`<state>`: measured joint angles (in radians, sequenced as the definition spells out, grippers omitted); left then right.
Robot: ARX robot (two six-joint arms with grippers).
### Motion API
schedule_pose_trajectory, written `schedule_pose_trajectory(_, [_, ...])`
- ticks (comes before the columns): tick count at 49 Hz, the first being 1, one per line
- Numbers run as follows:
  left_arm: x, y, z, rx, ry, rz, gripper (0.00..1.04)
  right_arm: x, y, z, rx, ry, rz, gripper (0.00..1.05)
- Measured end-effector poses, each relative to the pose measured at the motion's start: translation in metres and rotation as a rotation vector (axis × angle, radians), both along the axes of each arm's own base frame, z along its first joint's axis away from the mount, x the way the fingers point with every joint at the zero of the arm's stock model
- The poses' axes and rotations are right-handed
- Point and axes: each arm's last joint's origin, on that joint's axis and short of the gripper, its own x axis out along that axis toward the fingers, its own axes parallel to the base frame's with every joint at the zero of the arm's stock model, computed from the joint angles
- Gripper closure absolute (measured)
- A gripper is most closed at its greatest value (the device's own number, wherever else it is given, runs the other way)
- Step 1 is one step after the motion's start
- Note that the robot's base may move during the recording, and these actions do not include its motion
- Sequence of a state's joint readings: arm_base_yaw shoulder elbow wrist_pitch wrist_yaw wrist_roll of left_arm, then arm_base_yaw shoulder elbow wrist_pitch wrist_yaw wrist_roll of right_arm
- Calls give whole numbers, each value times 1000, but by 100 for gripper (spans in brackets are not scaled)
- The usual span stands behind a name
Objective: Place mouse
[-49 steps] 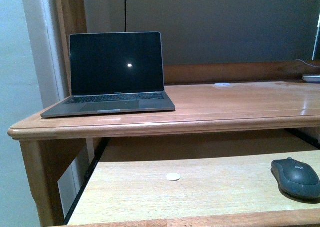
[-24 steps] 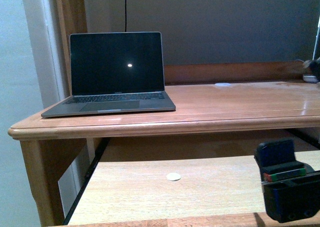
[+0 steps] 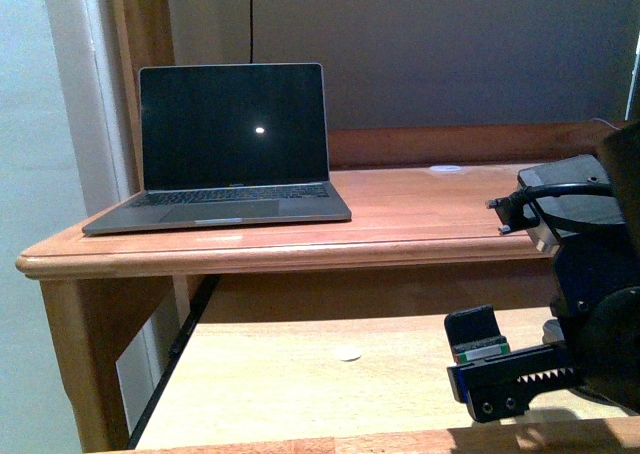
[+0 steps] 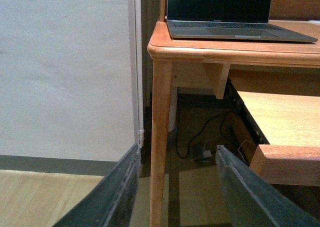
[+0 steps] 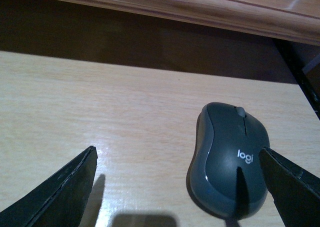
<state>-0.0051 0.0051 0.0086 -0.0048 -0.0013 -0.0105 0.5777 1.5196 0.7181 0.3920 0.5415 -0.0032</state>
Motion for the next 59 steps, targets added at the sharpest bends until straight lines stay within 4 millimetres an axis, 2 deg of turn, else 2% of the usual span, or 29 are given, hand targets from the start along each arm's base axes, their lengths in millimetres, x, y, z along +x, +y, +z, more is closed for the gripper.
schedule_pose_trajectory(15, [0,0,0,2,0,0,6,27,4,-6,-79,63,-100,7])
schedule_pose_trajectory(31, [0,0,0,1,0,0,8,46,-5,-17,-114,153,-184,7])
schedule_pose_trajectory(43, [0,0,0,1,0,0,8,62,-15,-13,-58,185,-228,8])
schedule_pose_trajectory(50, [0,0,0,2,0,0,8,65,-20,-14,-22,201,-235,26])
schedule_pose_trajectory(55, [0,0,0,2,0,0,8,65,-24,-13,12,213,-241,43])
schedule_pose_trajectory(59, [0,0,0,2,0,0,8,60,-28,-7,48,216,-226,47])
